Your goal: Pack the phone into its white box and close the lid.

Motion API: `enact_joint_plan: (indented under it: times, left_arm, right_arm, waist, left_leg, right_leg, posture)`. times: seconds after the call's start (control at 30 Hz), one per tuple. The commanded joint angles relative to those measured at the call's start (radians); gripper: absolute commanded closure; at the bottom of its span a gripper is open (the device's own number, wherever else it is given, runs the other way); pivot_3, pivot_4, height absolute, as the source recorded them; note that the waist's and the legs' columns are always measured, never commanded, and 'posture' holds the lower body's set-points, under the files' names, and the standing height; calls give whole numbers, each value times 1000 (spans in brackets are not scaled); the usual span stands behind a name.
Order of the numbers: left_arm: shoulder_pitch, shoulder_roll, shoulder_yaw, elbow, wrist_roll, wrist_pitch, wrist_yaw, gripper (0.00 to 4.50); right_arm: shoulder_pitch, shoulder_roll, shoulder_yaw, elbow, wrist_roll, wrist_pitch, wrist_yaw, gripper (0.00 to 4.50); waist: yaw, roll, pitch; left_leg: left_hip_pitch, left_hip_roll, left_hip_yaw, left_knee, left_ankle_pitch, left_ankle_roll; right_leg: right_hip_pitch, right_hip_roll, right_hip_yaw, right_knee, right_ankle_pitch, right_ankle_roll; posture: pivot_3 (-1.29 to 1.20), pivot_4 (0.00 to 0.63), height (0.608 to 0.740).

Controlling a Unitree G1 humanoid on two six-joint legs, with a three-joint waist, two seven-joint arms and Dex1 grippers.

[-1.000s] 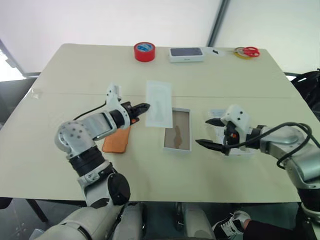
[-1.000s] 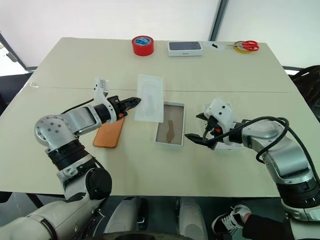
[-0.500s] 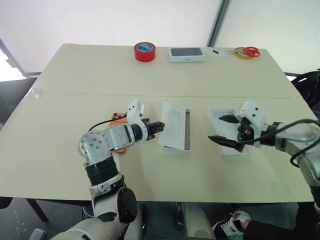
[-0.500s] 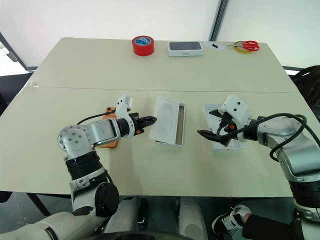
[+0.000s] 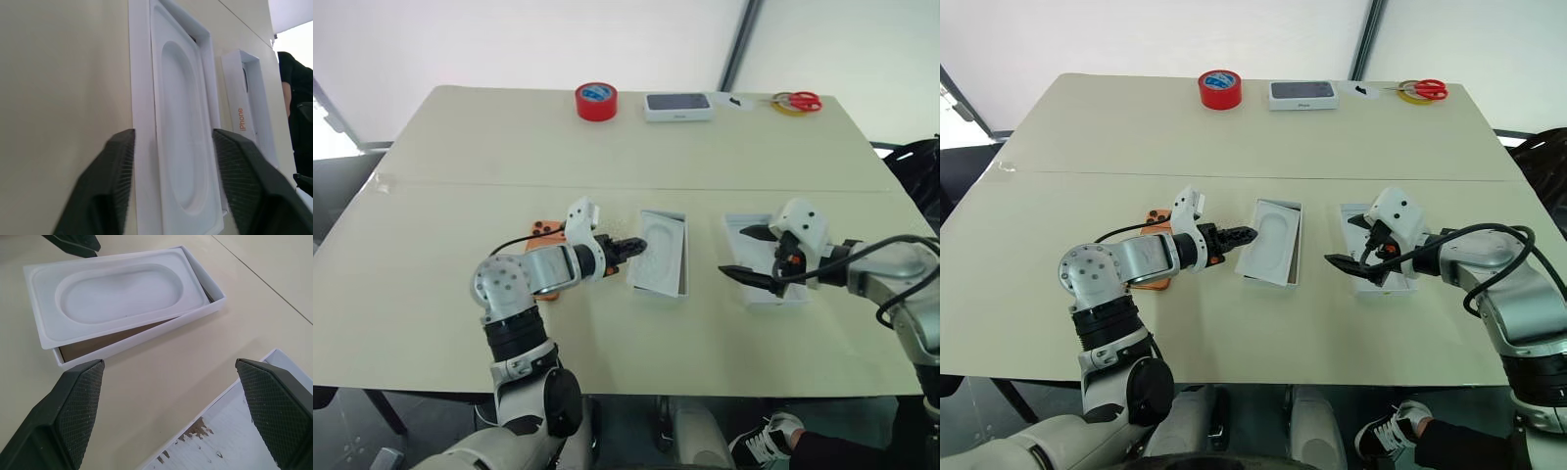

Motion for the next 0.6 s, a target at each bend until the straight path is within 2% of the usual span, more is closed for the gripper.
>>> enact_joint_plan:
  times: [0.03, 0.1, 0.2, 0.27, 0.33, 0.43, 0.6]
  left_arm:
    - [-53, -50, 19, -53, -60, 9, -33, 1613]
    - [-64, -25, 33, -66, -69, 7, -46, 1613]
    - [-70, 55, 20, -98, -59, -11, -83, 1552]
    - [-52, 120, -32, -122, -34, -34, -118, 1552]
    - [22, 288, -170, -181, 26, -122, -208, 1552]
    - [98, 443, -276, -218, 71, -243, -321, 1552]
    - [269, 693, -320, -301, 106, -468, -587, 1552]
  right_arm:
    - [-47, 19, 16, -18, -13, -8, -22, 0]
    - [-71, 31, 42, -9, -32, -10, -36, 0]
    - [-126, 63, 90, 7, -56, 4, -61, 858]
    - [-161, 88, 112, 21, -69, 27, -83, 1798]
    - [-214, 131, 162, 47, -104, 51, -122, 2939]
    - [-266, 181, 203, 76, -136, 85, -164, 4490]
    - [-347, 300, 291, 149, -212, 140, -253, 4490]
  waist:
    - [-1, 0, 0]
    - [-1, 0, 0]
    - [-2, 0, 0]
    - [-3, 0, 0]
    - [-7, 0, 0]
    - [-8, 1, -1]
    - [-4, 1, 0]
  left_leg:
    - [0, 0, 0, 0, 0, 0]
    - [0, 0, 0, 0, 0, 0]
    - [0, 0, 0, 0, 0, 0]
    - [0, 0, 0, 0, 0, 0]
    - [0, 0, 0, -1, 0, 0]
    - [1, 1, 1, -2, 1, -1]
    - [0, 2, 2, -1, 1, -2]
  right_leg:
    - [0, 0, 0, 0, 0, 0]
    - [0, 0, 0, 0, 0, 0]
    - [0, 0, 0, 0, 0, 0]
    - [0, 0, 0, 1, 0, 0]
    - [-1, 1, 0, 1, 0, 0]
    - [-2, 1, 1, 2, 0, 0]
    - [-4, 1, 1, 2, -2, -4]
  posture:
    - [0, 150, 730]
    - [0, 150, 730]
    - [0, 150, 730]
    - [0, 150, 730]
    - [0, 150, 730]
    - [0, 150, 730]
    - [0, 150, 730]
